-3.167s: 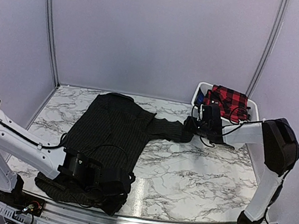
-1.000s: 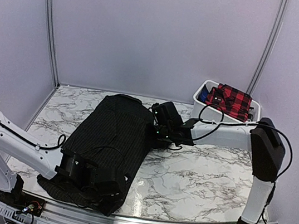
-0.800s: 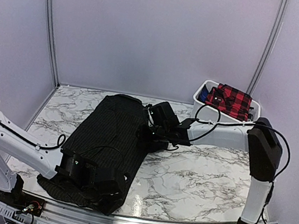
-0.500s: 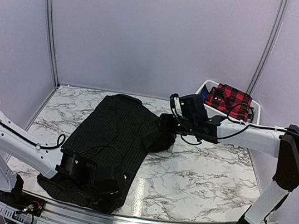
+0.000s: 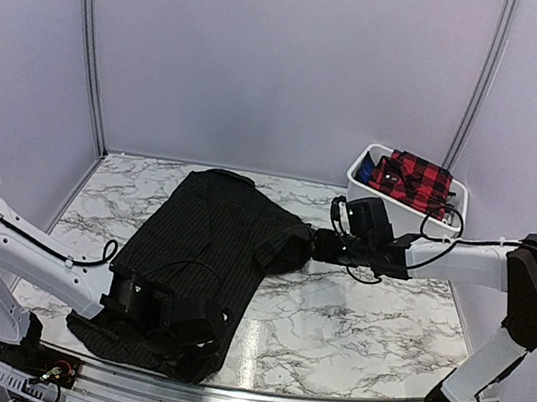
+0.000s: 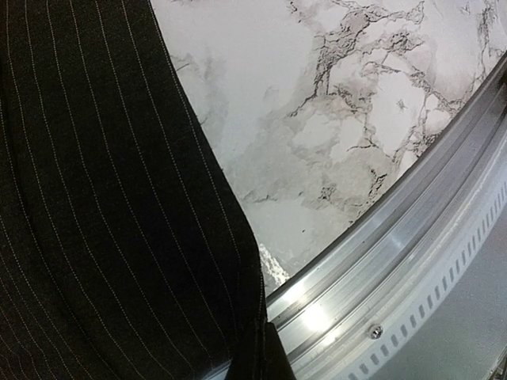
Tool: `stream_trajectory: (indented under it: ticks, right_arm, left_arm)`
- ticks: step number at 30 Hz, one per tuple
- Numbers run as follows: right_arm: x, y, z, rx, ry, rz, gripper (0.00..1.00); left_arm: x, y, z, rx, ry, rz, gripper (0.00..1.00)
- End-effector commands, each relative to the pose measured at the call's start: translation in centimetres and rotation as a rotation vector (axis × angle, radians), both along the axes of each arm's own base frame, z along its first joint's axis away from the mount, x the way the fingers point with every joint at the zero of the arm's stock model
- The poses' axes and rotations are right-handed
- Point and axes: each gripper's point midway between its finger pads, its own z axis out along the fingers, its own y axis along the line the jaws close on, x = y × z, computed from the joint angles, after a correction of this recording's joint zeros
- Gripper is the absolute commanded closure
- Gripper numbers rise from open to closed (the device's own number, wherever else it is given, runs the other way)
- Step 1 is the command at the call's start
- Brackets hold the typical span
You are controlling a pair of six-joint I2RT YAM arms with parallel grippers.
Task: Fold and stack the long sleeve shirts
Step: Pick up the sleeve from the 1/3-folded shirt.
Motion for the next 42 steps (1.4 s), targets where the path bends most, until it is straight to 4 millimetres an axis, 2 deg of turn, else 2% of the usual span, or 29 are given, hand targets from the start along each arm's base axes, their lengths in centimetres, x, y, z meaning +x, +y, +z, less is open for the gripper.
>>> stream_trajectory:
  ticks: [1,5,9,12,14,16,21,23,28,33,36,42]
  right_arm:
    - [0.4,0.6,0.0,0.043,-0.038,0.004,0.49]
    - [0.7,0.9,-1.7,0.029,-0.042,0.015,0.49]
    - [1.5,1.3,-2.5,0.023,-0.064,0.008,0.49]
    - [2.6,1.4,-2.8,0.004,-0.086,-0.01,0.53]
    - [3.4,1.2,-3.0,-0.017,-0.097,-0.037,0.6]
    - [4.0,0.7,-2.8,-0.04,-0.109,-0.077,0.71]
    - [4.5,-2.3,-2.0,-0.14,-0.117,-0.211,0.94]
    - [4.4,-3.5,-1.4,-0.188,-0.124,-0.253,1.0]
    - [3.3,-7.4,0.7,-0.304,-0.145,-0.342,1.0]
    - [2.6,-11.5,4.2,-0.391,-0.192,-0.432,1.0]
    - [2.5,-13.0,6.1,-0.435,-0.21,-0.461,1.0]
    - [1.9,-16.1,8.4,-0.533,-0.209,-0.536,1.0]
  left_arm:
    - [0.2,-0.3,0.0,-0.009,0.007,-0.001,1.0]
    - [0.2,-0.5,0.0,-0.009,0.008,-0.001,1.0]
    - [0.2,-0.5,0.1,-0.012,0.01,-0.002,1.0]
    - [0.1,-0.5,0.2,-0.016,0.013,0.002,1.0]
    - [0.1,-0.5,0.3,-0.018,0.015,0.003,1.0]
    - [0.1,-0.4,0.4,-0.023,0.016,0.004,1.0]
    - [0.0,-0.4,0.8,-0.036,0.017,0.006,1.0]
    - [0.0,-0.4,0.9,-0.041,0.015,0.004,1.0]
    - [-0.1,-0.6,2.1,-0.075,0.003,-0.014,1.0]
    - [-0.9,-1.0,3.0,-0.111,0.013,-0.05,1.0]
    - [-1.1,-1.2,3.2,-0.122,0.012,-0.06,1.0]
    - [-1.4,-1.0,3.0,-0.131,0.017,-0.053,1.0]
